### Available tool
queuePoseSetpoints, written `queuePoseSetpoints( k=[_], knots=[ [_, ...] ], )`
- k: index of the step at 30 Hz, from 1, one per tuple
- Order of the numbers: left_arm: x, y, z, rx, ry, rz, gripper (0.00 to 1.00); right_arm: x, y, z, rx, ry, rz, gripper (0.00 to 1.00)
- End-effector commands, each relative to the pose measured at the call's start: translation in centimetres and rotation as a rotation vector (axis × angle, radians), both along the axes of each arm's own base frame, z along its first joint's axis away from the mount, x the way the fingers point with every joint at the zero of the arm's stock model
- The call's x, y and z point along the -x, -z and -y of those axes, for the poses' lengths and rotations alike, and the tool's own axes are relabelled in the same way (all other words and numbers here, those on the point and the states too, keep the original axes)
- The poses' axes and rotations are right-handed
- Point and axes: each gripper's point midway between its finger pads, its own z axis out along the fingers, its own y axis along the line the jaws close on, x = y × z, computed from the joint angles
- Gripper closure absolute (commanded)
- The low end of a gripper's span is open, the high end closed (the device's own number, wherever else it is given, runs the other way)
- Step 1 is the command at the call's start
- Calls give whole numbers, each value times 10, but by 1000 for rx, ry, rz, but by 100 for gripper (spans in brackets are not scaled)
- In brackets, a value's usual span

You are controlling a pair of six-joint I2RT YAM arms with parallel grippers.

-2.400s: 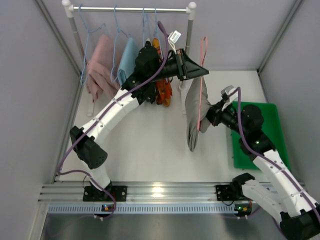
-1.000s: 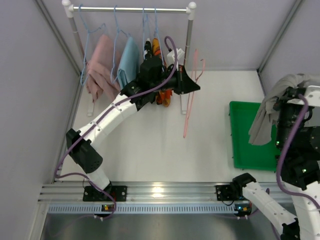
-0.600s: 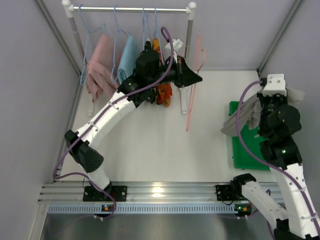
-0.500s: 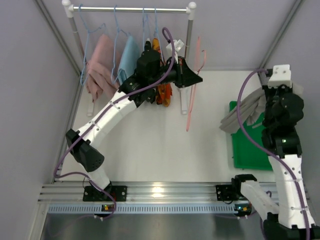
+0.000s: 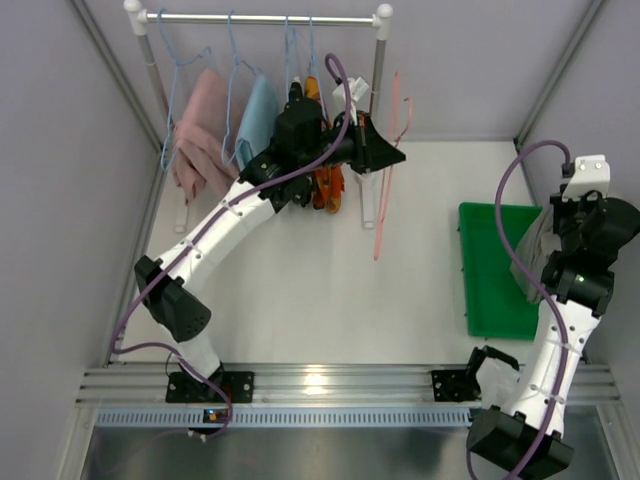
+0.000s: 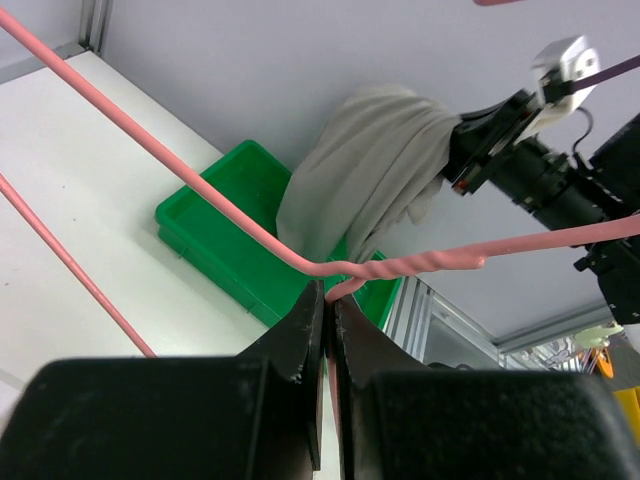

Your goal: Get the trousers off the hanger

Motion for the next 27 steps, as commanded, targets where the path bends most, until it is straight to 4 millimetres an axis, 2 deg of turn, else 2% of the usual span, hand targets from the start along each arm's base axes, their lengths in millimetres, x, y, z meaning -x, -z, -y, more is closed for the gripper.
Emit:
queuePoseSetpoints(
  k=[1,4,11,13,18,20,21,22,24,27],
  knots=[
    [-3,-31,0,74,-2,75,100,-3,23,-11,-28,-87,-43,100],
    [-4,-29,1,72,-2,68,100,-8,40,-10,-70,-90,-69,100],
    [-7,-27,1,72,-9,55,100,-46,34,0,-182,-104,-22,100],
    [-9,-27,1,73,-14,57,100,-53,30,-4,-198,-142,-2,100],
    [-14,-30,-3,80,-27,59,100,-63,40,-23,-291,-236,14,100],
    [-15,-30,-3,81,-32,58,100,-72,33,-23,-319,-245,46,100],
    [-17,-30,-3,82,-33,57,100,-75,19,-20,-311,-238,66,100],
    [-17,-31,-2,82,-30,51,100,-83,25,-17,-348,-228,48,100],
    [-17,-32,-1,83,-29,52,100,-88,14,-13,-350,-223,64,100],
    [-20,-30,-1,79,-33,54,100,-91,11,-19,-380,-252,77,100]
  ],
)
